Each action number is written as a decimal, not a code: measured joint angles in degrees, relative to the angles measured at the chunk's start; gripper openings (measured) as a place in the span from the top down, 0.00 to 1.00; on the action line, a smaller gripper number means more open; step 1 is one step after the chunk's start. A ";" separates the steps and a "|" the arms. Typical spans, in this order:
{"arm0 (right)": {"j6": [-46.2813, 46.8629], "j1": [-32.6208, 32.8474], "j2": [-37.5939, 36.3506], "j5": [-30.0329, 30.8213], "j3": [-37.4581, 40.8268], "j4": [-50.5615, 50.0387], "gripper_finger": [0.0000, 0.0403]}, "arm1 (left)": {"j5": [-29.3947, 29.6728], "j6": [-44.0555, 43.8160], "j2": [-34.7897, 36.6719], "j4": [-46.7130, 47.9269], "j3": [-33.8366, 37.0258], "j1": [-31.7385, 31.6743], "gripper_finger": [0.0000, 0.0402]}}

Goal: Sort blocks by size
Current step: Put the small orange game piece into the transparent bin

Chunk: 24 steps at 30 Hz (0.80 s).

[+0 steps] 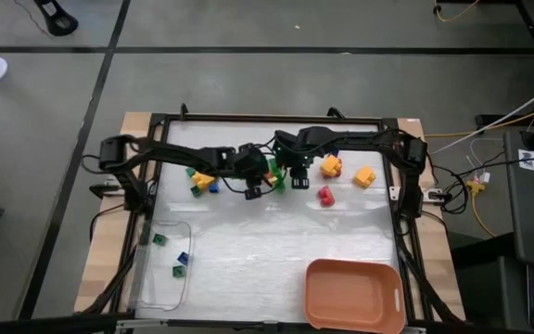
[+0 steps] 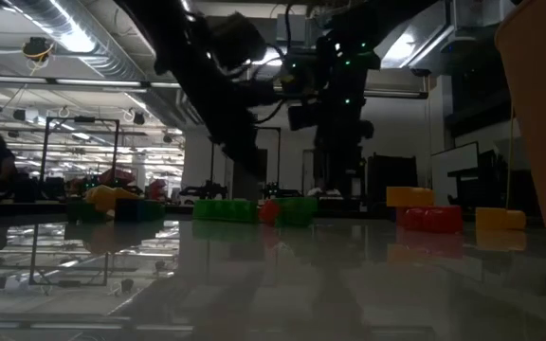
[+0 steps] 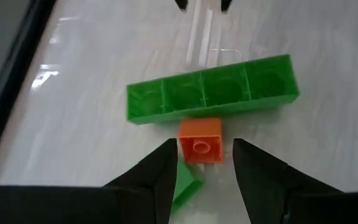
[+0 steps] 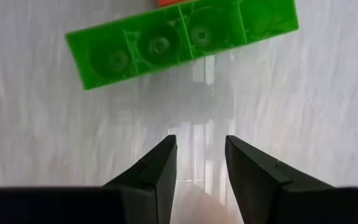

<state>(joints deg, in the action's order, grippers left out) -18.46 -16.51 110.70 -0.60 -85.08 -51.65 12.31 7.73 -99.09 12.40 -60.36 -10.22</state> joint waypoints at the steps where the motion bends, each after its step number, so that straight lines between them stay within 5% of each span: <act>1: 0.00 0.00 -0.52 0.04 -0.02 -0.05 0.66 | 0.03 -0.01 -0.92 -0.73 0.00 0.00 0.64; 24: 0.15 0.02 -7.81 1.11 -0.07 -0.68 0.66 | -0.04 -0.54 -6.18 -6.07 -0.04 -0.72 0.61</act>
<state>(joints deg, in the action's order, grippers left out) -18.31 -16.49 102.89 0.51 -85.14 -52.33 12.27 7.19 -105.27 6.33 -60.40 -10.94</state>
